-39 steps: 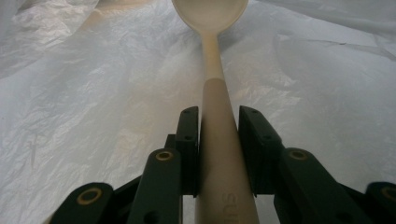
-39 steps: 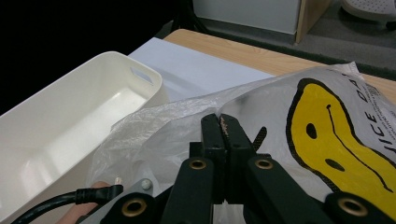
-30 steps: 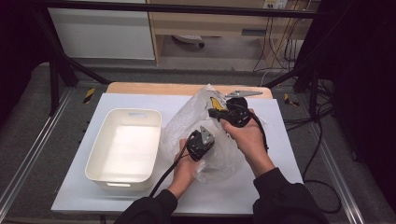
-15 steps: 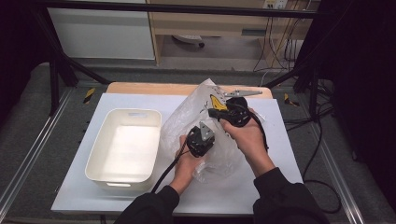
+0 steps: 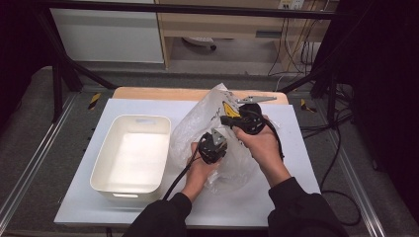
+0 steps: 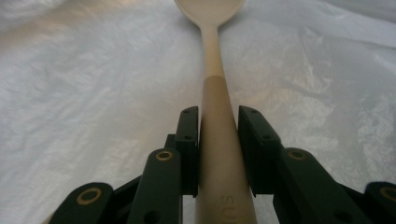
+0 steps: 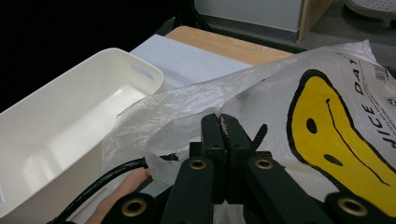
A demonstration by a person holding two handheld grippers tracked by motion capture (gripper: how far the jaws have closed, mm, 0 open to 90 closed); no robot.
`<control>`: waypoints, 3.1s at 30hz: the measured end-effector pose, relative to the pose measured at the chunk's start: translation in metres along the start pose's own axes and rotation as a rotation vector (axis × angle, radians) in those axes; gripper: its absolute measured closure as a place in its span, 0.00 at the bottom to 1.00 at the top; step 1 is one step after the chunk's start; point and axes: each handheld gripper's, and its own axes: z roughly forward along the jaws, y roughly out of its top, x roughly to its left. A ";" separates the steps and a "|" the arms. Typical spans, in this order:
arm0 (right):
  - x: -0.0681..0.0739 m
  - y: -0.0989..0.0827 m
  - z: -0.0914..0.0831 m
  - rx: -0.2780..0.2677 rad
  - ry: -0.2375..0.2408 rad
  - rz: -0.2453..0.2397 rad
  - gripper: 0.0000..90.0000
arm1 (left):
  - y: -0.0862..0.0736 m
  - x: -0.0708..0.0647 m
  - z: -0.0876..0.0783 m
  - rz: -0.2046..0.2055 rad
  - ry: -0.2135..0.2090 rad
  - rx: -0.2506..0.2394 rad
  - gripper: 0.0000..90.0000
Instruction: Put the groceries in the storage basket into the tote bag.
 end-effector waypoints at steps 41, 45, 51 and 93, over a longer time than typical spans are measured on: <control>-0.006 -0.021 0.012 0.042 -0.005 0.023 1.00 | -0.040 -0.015 -0.075 -0.048 -0.046 -0.020 0.56; -0.005 -0.024 0.013 0.044 -0.002 0.027 1.00 | -0.039 -0.017 -0.095 -0.047 -0.069 -0.038 0.56; -0.003 -0.031 0.016 0.057 0.001 0.019 1.00 | -0.042 -0.017 -0.125 -0.064 -0.083 -0.075 0.56; 0.006 -0.133 0.043 0.200 -0.024 0.028 1.00 | -0.034 0.061 -0.210 -0.141 0.094 -0.141 0.18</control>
